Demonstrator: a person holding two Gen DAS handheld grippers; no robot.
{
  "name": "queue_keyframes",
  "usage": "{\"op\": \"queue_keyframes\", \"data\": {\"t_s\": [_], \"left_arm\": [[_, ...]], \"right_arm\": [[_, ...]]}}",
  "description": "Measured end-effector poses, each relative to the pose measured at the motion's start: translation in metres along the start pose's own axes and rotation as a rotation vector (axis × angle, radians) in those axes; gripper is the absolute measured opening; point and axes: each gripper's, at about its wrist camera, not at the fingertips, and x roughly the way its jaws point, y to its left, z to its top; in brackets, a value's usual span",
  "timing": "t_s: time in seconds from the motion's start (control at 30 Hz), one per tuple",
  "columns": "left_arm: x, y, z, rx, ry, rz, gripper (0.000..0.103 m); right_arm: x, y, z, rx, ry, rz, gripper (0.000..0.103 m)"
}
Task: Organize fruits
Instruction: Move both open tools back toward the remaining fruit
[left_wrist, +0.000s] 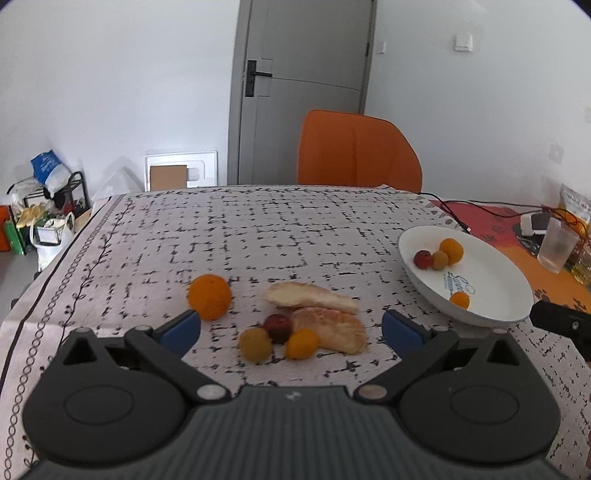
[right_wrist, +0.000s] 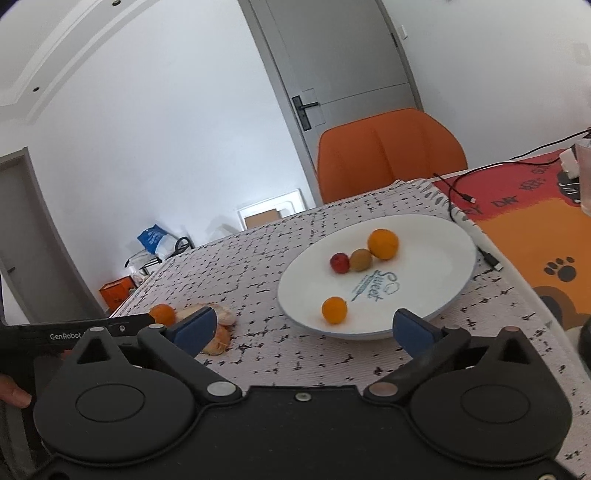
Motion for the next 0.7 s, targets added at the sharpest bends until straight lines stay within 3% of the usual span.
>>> {"op": "queue_keyframes", "data": {"t_s": [0.23, 0.7], "left_arm": [[-0.010, 0.022, -0.006, -0.073, -0.008, -0.025, 0.103], [-0.030, 0.049, -0.013, -0.098, -0.022, 0.028, 0.103]], "right_arm": [[0.006, 0.014, -0.003, -0.026, 0.015, 0.023, 0.103], [0.021, 0.049, -0.010, -0.086, 0.062, 0.097, 0.103]]}}
